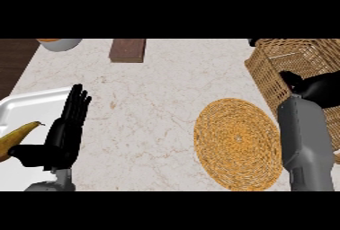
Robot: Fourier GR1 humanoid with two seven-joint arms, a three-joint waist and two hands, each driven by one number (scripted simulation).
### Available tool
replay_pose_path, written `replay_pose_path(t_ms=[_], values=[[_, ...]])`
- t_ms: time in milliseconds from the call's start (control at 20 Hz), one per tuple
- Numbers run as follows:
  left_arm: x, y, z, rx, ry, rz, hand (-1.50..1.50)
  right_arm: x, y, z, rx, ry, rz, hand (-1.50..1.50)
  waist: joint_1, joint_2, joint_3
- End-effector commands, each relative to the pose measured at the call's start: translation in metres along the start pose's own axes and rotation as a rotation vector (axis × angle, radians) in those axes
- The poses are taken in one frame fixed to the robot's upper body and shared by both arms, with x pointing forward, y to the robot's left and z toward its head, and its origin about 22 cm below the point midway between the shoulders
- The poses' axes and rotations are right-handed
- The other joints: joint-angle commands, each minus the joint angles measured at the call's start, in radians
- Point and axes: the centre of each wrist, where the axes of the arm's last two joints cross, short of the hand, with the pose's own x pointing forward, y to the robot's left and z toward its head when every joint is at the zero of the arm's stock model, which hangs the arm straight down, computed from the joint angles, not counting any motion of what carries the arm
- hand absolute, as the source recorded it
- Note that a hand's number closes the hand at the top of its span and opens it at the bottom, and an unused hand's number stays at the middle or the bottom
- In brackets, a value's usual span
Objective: Pick the eggplant from the placemat and place it in the basket
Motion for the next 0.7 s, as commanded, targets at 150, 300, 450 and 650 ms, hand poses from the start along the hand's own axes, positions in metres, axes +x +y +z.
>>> replay_pose_path(t_ms=[150, 300, 450, 650], values=[[-0.005, 0.003, 0.004, -0.012, 0.011, -0.001, 0.00, 0.010, -0.022, 0.001, -0.213, 0.077, -0.075, -1.50, -0.003, 0.000, 0.000], [-0.003, -0.007, 0.002, 0.026, -0.005, -0.008, 0.00, 0.010, -0.046, -0.007, -0.219, 0.123, -0.043, -1.50, -0.019, -0.007, 0.000], [-0.002, 0.001, 0.007, 0.021, 0.008, -0.018, 0.00, 0.003, -0.062, -0.012, -0.287, 0.152, -0.083, -1.50, -0.014, -0.010, 0.000], [-0.007, -0.002, 0.009, 0.017, 0.008, 0.000, 0.00, -0.005, -0.085, -0.018, -0.352, 0.191, -0.191, -1.50, -0.018, -0.012, 0.000]])
